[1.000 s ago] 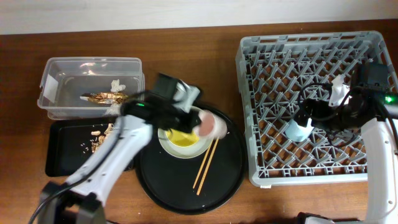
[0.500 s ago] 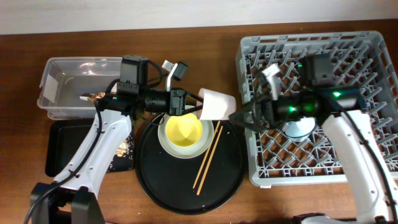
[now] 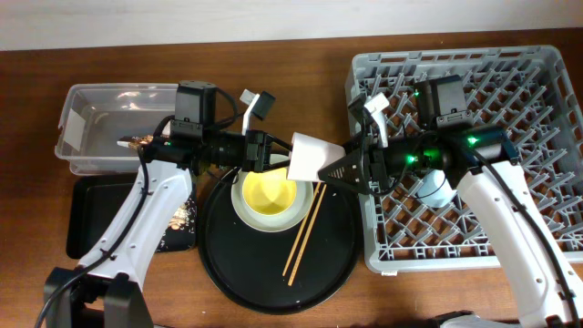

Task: Sort waste into correct bins and load items into the dishwasher rack
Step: 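Grasp the pink cup with the right gripper and release the left gripper, then lower the pink cup into the dish rack with the right gripper and release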

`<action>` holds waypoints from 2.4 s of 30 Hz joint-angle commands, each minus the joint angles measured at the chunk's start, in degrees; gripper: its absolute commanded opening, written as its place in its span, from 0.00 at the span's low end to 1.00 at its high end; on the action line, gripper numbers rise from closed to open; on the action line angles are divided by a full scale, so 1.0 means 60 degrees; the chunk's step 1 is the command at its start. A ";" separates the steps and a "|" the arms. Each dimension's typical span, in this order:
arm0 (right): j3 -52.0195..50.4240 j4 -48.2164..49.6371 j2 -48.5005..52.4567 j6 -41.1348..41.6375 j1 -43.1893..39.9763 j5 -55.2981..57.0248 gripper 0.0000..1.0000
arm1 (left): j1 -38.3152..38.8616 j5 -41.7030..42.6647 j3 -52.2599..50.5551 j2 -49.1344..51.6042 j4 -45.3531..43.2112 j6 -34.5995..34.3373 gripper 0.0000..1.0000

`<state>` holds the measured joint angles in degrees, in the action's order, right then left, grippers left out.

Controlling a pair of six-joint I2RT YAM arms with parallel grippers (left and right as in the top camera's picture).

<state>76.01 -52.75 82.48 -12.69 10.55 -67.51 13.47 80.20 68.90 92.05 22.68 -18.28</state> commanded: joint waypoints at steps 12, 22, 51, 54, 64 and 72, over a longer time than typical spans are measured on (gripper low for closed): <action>-0.0044 0.0193 0.0033 -0.0135 0.0124 -0.0641 0.57 | 0.0022 0.0164 0.0095 0.0087 -0.0022 -0.0058 0.01; 0.0135 -0.1053 0.0022 -0.0062 0.0102 0.4554 0.48 | -0.0317 -0.6127 0.0095 0.0058 0.2969 0.1337 0.50; 0.4951 -0.4415 0.4685 0.2732 -0.3450 1.0644 0.65 | -0.1650 -0.8134 0.0095 -0.2579 0.5020 0.2350 0.50; 0.4951 -0.4153 0.4685 0.2732 -0.3450 1.0608 0.99 | -0.1650 -0.8134 0.0095 -0.2579 0.5023 0.2350 0.50; 0.5504 -0.4758 0.3468 0.2353 -0.3260 0.8721 0.99 | -0.1647 -0.9788 0.0095 -0.2579 0.5646 0.2342 0.50; 0.5373 -0.4991 0.2630 0.2171 -0.0135 0.8499 1.00 | -0.1650 -1.3307 0.0095 -0.2579 0.6819 0.0499 0.51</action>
<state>108.49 -82.56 97.65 1.02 3.16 -15.27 3.77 10.72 69.21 77.12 62.35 -8.25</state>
